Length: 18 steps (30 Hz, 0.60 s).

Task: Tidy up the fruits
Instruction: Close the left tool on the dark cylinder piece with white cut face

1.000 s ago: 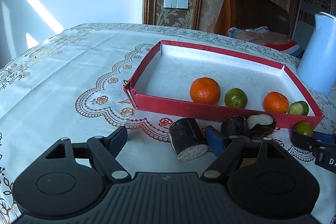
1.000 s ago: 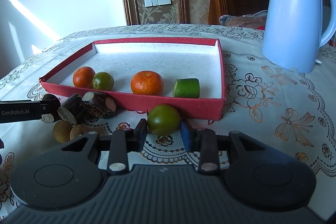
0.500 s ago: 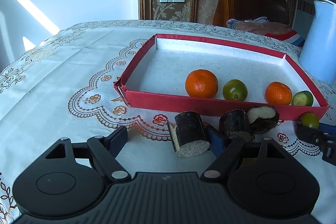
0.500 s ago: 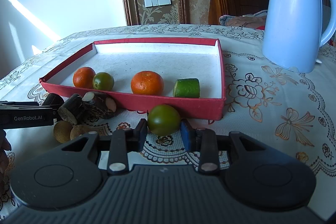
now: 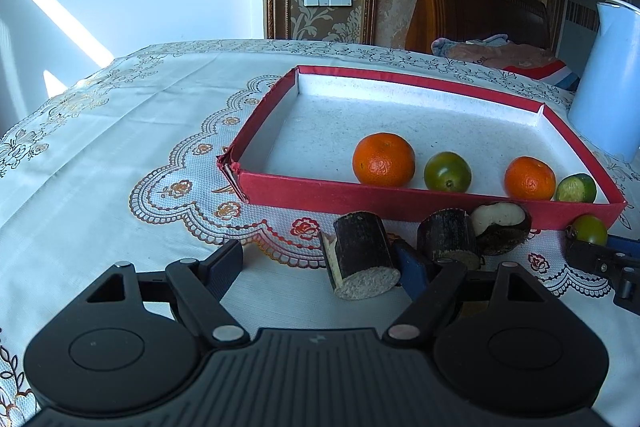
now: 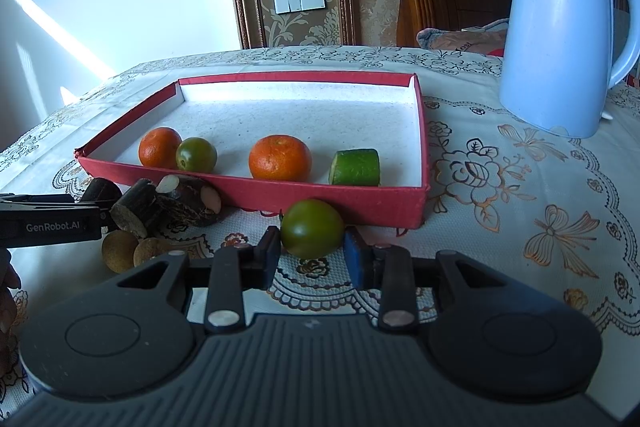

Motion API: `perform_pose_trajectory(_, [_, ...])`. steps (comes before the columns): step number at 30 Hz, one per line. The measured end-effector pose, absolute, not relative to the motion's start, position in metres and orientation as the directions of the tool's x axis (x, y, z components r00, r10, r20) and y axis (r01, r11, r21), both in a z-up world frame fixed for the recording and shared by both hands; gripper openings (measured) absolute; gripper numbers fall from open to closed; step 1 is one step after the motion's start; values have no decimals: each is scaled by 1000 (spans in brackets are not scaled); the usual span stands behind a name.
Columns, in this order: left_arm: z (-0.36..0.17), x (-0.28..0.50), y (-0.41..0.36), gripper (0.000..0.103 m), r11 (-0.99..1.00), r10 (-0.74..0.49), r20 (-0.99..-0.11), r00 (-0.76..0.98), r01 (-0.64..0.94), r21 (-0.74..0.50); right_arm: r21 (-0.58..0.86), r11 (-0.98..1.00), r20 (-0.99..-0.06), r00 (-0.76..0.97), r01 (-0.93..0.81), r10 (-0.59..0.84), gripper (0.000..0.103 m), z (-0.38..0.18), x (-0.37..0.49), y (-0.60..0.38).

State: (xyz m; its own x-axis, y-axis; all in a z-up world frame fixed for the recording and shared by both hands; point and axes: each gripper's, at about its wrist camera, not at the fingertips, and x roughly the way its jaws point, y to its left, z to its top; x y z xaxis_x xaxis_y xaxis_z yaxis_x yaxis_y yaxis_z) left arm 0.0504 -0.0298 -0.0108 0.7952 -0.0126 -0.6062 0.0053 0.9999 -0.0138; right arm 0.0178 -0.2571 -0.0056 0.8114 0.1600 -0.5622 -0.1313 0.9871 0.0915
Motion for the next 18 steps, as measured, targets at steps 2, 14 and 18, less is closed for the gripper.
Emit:
perform_pose_trajectory(2, [-11,50,-30,81,1000,-12,-606,795,5,-13,91,987,-562,811,-131,160,32,-6,18,-257])
perform_pose_trajectory(14, [-10,50,-30,79,1000,-17,-603,797,9,-17,93,987,-561,812,-131,161,32,-6,18,-257])
perform_pose_trajectory(18, [-9,50,-29,73,1000,-24,-599,801,13,-22,95,987,-559,813,-131,162,32,-6,17,-258])
